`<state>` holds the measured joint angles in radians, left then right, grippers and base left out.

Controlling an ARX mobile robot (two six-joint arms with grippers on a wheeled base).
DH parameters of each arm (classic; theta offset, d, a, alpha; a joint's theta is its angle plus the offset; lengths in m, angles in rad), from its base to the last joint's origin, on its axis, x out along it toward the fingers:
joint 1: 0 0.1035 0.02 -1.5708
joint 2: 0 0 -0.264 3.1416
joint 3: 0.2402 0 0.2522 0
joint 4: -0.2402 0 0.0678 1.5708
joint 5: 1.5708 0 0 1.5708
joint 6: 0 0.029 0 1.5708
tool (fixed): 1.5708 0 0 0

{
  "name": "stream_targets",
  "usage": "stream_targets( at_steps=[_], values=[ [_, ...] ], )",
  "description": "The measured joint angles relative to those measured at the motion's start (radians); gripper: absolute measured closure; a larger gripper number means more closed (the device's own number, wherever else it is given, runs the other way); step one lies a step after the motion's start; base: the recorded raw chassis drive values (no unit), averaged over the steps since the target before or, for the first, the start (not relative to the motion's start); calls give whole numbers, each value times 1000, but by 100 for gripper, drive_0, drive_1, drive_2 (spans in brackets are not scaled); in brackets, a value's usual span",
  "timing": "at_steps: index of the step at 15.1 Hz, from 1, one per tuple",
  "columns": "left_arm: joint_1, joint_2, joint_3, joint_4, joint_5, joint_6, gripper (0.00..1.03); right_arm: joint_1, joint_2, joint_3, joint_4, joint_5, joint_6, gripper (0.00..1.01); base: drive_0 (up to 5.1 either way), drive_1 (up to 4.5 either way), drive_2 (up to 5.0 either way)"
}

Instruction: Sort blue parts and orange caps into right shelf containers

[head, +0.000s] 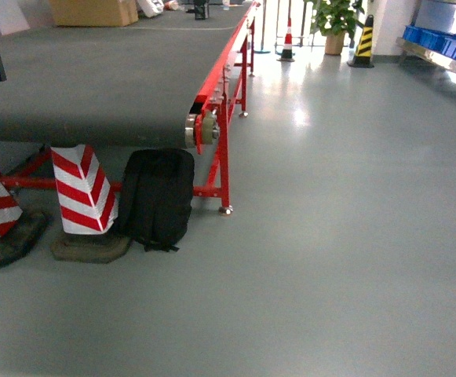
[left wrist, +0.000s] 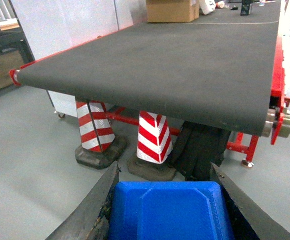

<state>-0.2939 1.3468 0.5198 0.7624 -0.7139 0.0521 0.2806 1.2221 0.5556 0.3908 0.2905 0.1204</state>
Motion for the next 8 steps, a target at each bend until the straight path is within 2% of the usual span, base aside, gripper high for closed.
stream_targets(
  at_steps=[8],
  values=[
    [-1,0,0,-1,0,0,62,0,0,0,-1,-2,0,59,393,-462,80]
  ],
)
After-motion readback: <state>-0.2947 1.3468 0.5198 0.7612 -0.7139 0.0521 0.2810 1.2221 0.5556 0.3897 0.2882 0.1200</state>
